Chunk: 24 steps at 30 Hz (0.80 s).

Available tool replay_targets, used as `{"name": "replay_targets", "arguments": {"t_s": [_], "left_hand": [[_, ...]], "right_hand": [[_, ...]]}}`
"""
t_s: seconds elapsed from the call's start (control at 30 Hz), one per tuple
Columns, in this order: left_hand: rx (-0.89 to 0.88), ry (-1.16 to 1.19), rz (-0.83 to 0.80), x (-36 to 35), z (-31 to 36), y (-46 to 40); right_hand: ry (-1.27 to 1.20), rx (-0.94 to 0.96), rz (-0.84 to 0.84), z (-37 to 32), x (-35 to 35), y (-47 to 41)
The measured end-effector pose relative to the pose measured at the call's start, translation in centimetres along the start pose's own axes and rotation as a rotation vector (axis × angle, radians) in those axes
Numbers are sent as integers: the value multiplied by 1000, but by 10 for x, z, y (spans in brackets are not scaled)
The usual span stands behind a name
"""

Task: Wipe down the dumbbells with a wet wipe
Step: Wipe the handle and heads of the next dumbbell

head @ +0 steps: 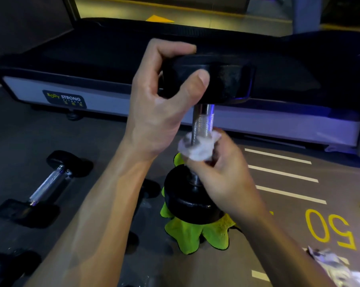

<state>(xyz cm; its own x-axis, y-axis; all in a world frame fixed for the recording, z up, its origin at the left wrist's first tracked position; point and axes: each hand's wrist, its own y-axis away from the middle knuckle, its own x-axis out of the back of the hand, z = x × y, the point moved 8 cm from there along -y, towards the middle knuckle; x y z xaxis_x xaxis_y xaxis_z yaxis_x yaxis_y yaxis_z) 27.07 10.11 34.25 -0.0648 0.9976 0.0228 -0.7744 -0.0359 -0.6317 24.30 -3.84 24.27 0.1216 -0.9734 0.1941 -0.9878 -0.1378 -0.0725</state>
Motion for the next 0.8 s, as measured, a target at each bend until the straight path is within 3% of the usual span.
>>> {"name": "replay_targets", "arguments": {"t_s": [0.1, 0.23, 0.37, 0.53, 0.63, 0.7, 0.8], "left_hand": [[-5, 18, 1, 0, 1, 2], [-5, 31, 3, -3, 0, 3], [-2, 18, 19, -3, -3, 1], [-11, 12, 44, 0, -4, 1], [-19, 5, 38, -1, -2, 1], [-16, 12, 21, -3, -2, 1], [-14, 20, 16, -4, -1, 1]], "right_hand": [[64, -104, -137, 7, -5, 6], [-580, -251, -291, -1, -5, 15], [-1067, -292, -271, -18, -4, 27], [-909, -363, -85, -18, -18, 28], [-558, -457, 26, -8, -29, 37], [-410, -419, 149, -10, -26, 43], [-436, -272, 269, -13, -14, 47]]}}
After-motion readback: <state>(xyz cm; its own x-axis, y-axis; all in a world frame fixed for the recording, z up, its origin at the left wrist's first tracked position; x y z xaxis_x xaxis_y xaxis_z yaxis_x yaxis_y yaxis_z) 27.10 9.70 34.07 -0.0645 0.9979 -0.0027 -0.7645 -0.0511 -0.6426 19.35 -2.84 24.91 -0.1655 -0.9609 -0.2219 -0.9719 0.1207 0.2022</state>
